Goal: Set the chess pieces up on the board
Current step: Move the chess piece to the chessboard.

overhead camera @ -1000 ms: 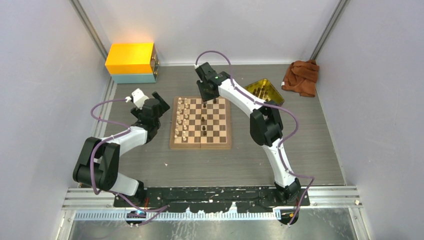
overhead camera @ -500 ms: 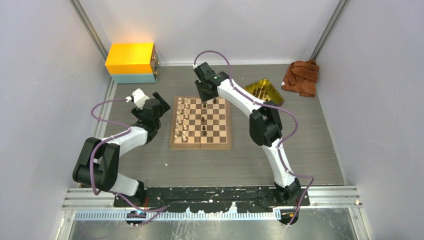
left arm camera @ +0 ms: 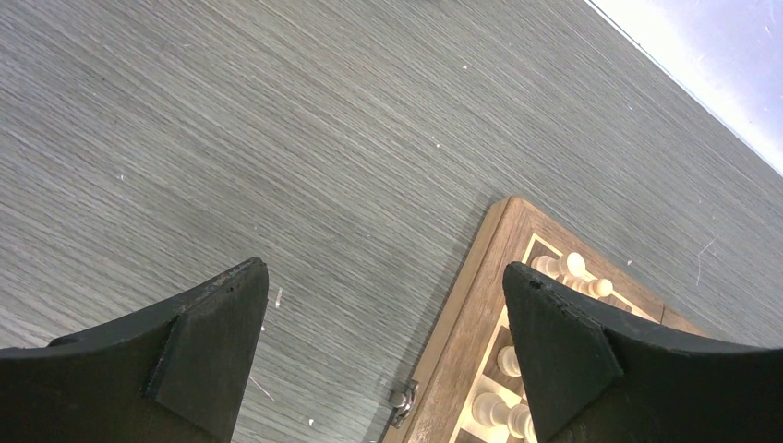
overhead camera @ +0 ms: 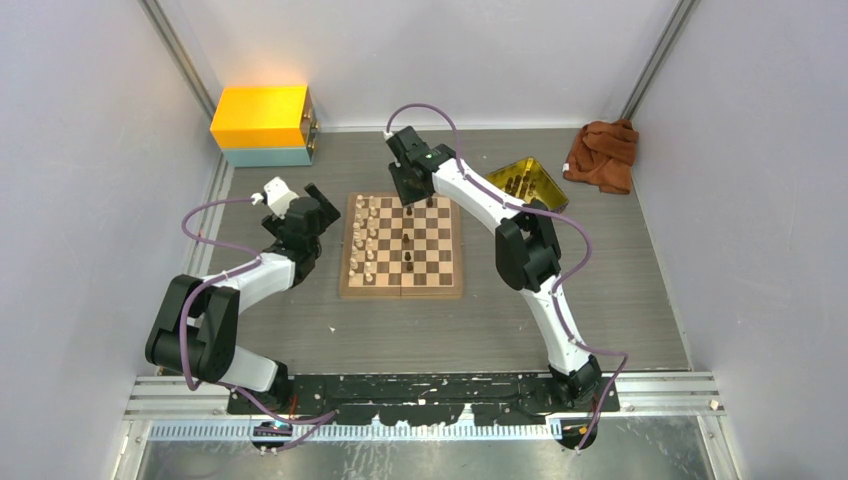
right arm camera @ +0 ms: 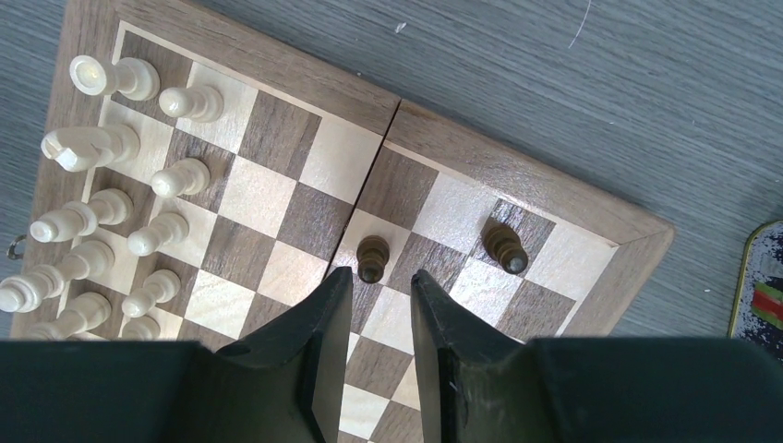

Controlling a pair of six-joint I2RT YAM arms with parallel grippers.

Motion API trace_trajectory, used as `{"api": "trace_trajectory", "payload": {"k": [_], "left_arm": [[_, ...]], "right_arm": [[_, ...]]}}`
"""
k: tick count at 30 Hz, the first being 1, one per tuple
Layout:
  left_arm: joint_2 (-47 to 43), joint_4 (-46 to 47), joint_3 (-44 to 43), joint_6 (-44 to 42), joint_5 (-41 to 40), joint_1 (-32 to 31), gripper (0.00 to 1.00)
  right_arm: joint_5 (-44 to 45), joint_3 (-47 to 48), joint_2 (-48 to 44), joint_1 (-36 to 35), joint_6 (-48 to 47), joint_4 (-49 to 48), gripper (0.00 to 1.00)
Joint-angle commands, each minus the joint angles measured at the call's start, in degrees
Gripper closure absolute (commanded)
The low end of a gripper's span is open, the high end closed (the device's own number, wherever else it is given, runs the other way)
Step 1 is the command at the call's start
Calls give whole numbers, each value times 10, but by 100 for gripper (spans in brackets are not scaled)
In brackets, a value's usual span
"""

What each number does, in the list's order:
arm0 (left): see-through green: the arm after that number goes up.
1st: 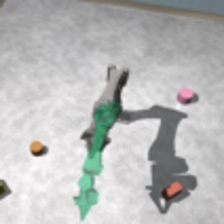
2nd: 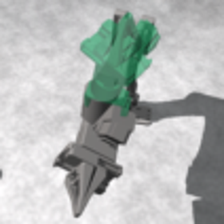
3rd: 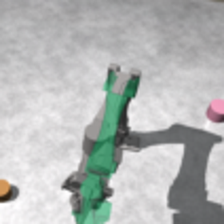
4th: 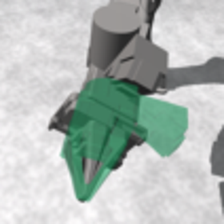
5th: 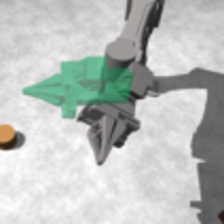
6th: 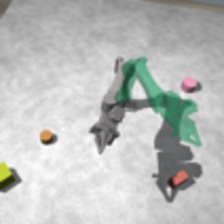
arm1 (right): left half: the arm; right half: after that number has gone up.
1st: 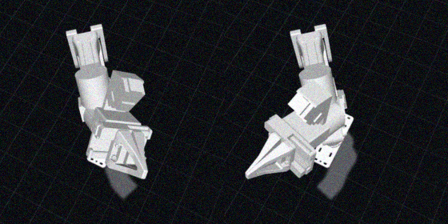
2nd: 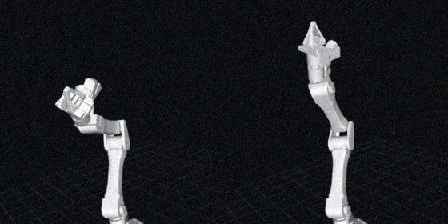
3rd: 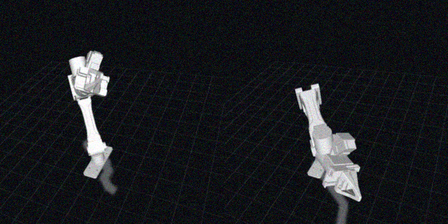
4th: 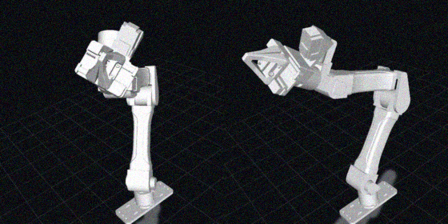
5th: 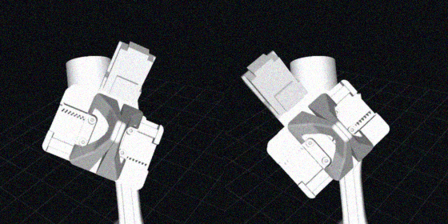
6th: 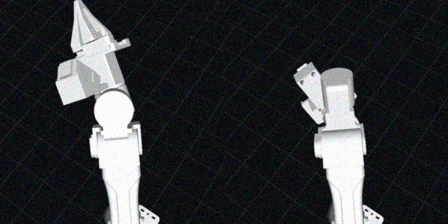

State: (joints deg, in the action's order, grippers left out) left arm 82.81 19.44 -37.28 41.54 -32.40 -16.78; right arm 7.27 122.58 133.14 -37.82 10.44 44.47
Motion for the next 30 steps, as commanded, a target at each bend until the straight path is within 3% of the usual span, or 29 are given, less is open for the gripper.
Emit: {"api": "trace_trajectory", "payload": {"k": [1,23,27,30], "left_arm": [[-12,22,-17,-4,-23,-2,2],[-5,34,-8,-4,-26,-2,2],[-2,35,-8,-4,-26,-2,2],[-1,36,-7,-4,-26,-2,2]], "right_arm": [[-9,23,1,-2,-2,-10,64],[-16,14,21,-4,3,-22,65],[-16,14,24,-4,3,-22,71],[-14,11,20,-4,3,-23,85]]}}
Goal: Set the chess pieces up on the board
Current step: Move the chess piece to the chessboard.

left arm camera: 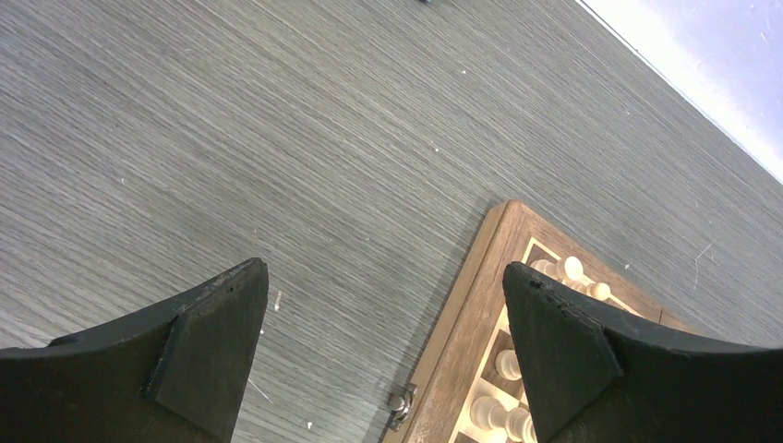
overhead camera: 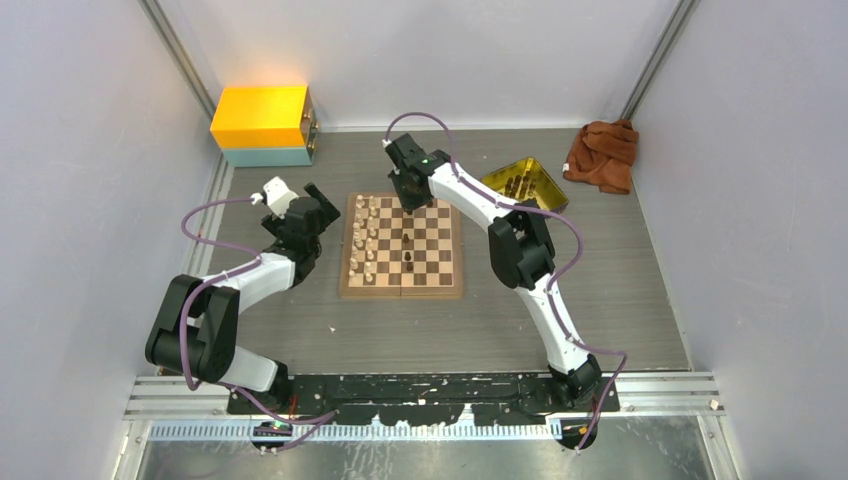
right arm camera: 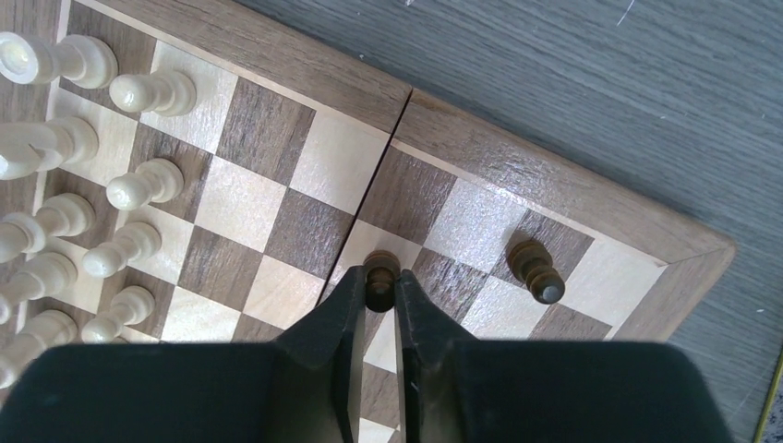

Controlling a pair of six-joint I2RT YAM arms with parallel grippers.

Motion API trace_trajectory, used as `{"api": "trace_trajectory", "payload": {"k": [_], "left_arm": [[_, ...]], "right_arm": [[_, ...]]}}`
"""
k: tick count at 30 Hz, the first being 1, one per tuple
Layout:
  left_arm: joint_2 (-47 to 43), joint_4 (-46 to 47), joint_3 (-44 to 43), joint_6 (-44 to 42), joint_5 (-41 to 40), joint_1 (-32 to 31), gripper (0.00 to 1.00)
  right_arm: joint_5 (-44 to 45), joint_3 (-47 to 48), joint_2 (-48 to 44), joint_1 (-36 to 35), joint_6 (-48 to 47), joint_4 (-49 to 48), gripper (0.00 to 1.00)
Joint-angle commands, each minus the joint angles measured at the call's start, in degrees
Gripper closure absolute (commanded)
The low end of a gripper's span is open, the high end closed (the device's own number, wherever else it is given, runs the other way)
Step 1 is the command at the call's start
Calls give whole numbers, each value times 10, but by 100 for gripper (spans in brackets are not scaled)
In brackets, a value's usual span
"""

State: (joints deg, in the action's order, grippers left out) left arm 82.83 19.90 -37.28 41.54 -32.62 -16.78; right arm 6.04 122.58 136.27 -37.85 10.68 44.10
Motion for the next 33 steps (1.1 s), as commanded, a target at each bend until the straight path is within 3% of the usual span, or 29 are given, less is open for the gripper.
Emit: {"api": "trace_trajectory", "payload": {"k": [1,8,33], "left_arm": [[-1,32,-8,-4,-23,-2,2],[-1,32,-9,-4,-20,-2,2],[3,28,-13,-6,-15,-4,2]], "right_arm": [[0,10,-14,-4,-1,-20,89],[20,-7,-42,-3,-6,-26,97],[58,-141,-123,25,3,-79,97]]}}
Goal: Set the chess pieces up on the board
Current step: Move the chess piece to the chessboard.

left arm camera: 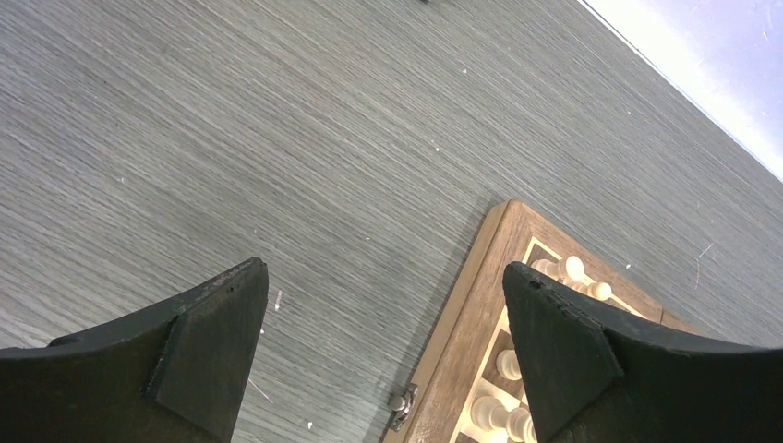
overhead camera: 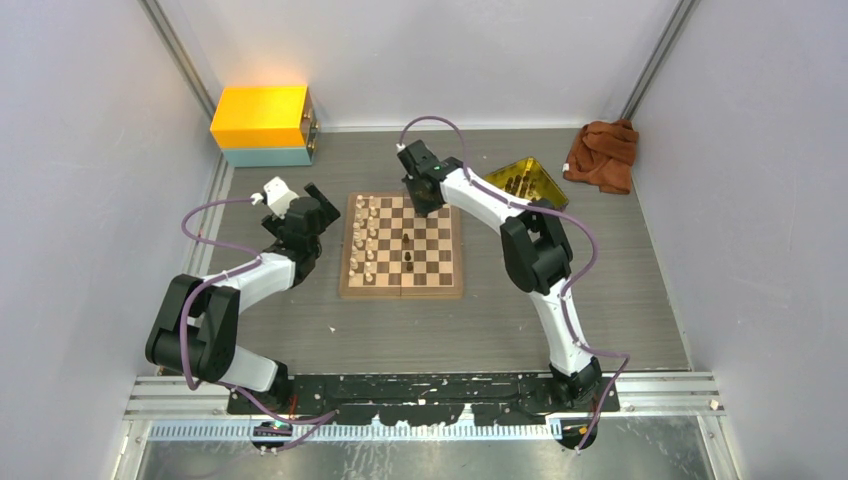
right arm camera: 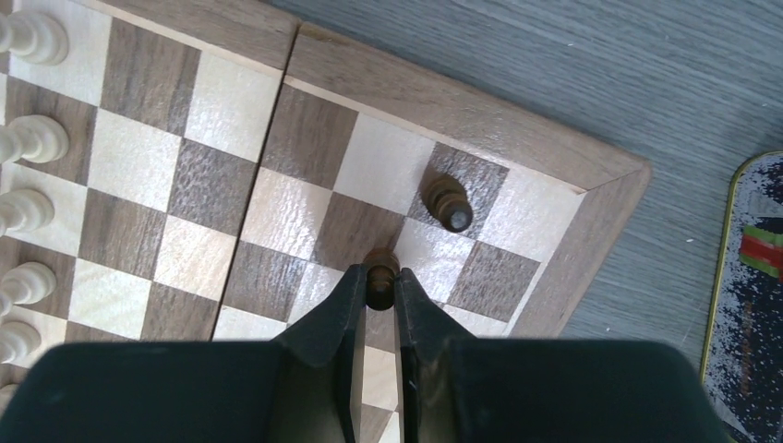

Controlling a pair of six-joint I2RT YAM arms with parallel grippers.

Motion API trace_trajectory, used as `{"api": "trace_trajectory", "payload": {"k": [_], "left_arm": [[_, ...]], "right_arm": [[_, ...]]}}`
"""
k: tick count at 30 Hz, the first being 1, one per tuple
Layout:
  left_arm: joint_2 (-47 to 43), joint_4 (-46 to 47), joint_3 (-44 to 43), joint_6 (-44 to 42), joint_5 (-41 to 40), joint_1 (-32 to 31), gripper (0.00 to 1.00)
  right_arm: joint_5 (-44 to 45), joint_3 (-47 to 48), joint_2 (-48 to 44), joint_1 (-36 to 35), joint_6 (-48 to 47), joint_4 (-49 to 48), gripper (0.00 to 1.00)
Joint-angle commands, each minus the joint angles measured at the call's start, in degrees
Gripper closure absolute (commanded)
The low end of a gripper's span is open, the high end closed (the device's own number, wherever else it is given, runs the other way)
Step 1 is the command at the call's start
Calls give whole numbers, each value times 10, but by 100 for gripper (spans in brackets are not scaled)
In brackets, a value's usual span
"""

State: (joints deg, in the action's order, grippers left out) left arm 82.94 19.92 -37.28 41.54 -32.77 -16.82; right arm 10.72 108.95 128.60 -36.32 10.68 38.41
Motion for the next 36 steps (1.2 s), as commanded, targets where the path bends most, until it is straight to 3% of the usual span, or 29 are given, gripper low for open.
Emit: {"api": "trace_trajectory", "payload": {"k": [1,13,21,36], "left_arm": [[3,28,-13,-7,-13,-3,2],[12,28,-19,-9,-16,-8,2],[10,28,-19,-10,-20,-11,2],[4,26,-19,-11,-28,-23,2]], "right_arm": [[11,-5,-47,12,2,-22,97],[-1,-14,-45,30,7,-25,97],[-13,-20,-48,31,12,-26,87],[-25,-32,-61,30,18,-23,89]]}}
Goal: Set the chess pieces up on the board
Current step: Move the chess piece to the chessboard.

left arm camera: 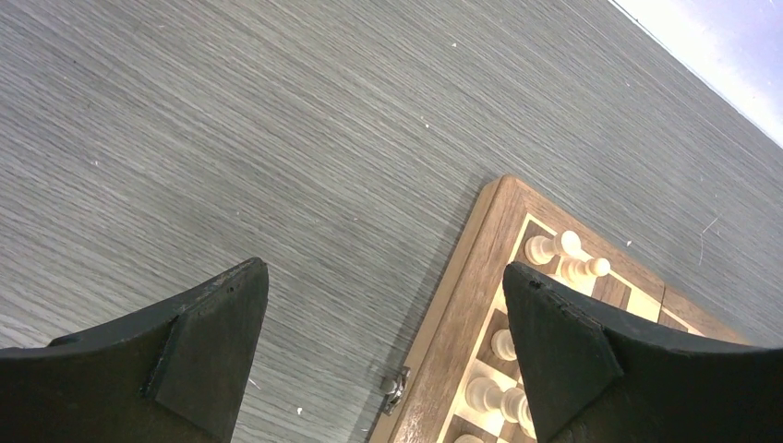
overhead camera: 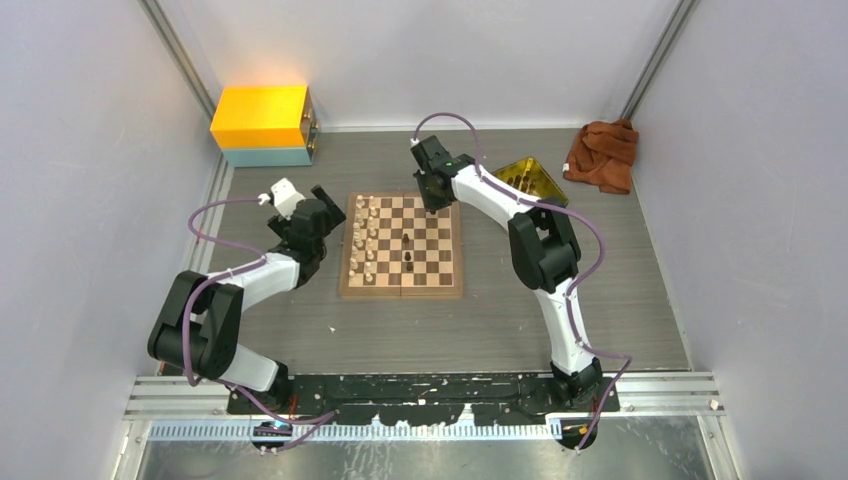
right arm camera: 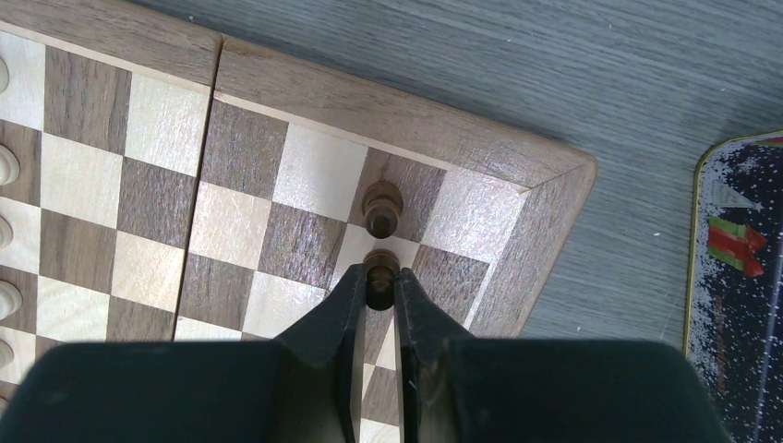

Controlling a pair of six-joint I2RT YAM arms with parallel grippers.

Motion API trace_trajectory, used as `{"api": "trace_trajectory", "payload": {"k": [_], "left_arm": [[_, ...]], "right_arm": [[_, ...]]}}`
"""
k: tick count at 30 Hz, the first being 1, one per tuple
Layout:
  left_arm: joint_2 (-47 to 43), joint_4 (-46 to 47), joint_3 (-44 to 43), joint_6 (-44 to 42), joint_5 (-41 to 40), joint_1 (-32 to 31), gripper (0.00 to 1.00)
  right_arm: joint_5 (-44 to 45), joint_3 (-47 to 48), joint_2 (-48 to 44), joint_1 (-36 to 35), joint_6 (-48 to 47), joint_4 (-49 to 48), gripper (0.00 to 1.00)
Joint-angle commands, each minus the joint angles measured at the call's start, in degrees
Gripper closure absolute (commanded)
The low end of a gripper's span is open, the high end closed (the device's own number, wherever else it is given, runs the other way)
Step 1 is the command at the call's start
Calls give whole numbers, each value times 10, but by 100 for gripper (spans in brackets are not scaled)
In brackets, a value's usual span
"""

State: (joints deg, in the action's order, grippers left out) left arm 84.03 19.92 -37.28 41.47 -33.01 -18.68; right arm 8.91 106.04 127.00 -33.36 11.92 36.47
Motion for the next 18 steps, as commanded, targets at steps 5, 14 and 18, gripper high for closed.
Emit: {"api": "trace_trajectory", "payload": {"k": [5,14,18], "left_arm": [[-7,25,-20,-10,-27,-8,2],[-6,25,-22,-10,-31,-13,2],[-5,25,-22,-10,-33,-14,2]], "right_arm": [[-6,0,-44,-3,6,-3,89],[-11,2,-42,-6,6,-4,89],[-10,2,-43,-7,5,-4,89]]}}
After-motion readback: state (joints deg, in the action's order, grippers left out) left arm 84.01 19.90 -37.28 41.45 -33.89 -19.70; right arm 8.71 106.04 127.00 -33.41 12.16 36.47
